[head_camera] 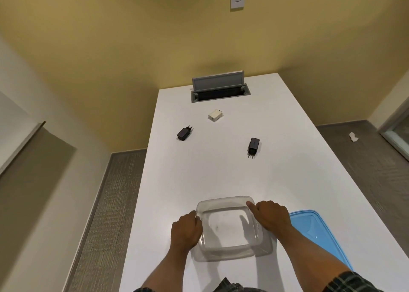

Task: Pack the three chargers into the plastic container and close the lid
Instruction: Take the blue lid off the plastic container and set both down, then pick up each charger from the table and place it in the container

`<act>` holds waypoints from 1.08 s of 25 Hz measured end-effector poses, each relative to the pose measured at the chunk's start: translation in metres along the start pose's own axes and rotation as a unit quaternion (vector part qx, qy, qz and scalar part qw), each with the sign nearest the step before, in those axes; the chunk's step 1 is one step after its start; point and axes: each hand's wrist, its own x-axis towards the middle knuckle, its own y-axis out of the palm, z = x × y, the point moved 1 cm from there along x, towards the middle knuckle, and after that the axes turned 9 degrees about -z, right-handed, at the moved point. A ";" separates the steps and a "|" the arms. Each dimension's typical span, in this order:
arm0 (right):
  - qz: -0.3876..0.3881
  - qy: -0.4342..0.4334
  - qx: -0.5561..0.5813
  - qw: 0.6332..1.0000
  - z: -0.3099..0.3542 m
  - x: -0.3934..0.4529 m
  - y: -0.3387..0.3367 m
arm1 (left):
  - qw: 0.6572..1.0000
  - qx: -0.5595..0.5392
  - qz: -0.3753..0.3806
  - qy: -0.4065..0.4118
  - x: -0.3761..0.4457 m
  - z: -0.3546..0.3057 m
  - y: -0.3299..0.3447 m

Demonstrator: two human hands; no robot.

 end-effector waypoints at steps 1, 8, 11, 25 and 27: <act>-0.016 -0.004 -0.013 1.000 -0.001 0.001 -0.002 | 1.000 0.011 -0.019 0.000 0.003 0.000 0.001; -0.090 0.027 -0.041 0.995 0.003 0.038 -0.026 | 0.992 0.032 -0.105 0.063 0.051 -0.010 -0.012; -0.095 0.027 -0.040 0.994 0.005 0.066 -0.035 | 0.990 0.055 -0.096 0.086 0.077 -0.021 -0.020; -0.015 0.044 -0.097 0.994 -0.002 0.199 -0.049 | 0.983 0.074 -0.008 0.169 0.196 -0.033 0.012; -0.026 0.038 -0.097 0.994 -0.003 0.216 -0.047 | 0.983 0.067 0.006 0.170 0.207 -0.034 0.023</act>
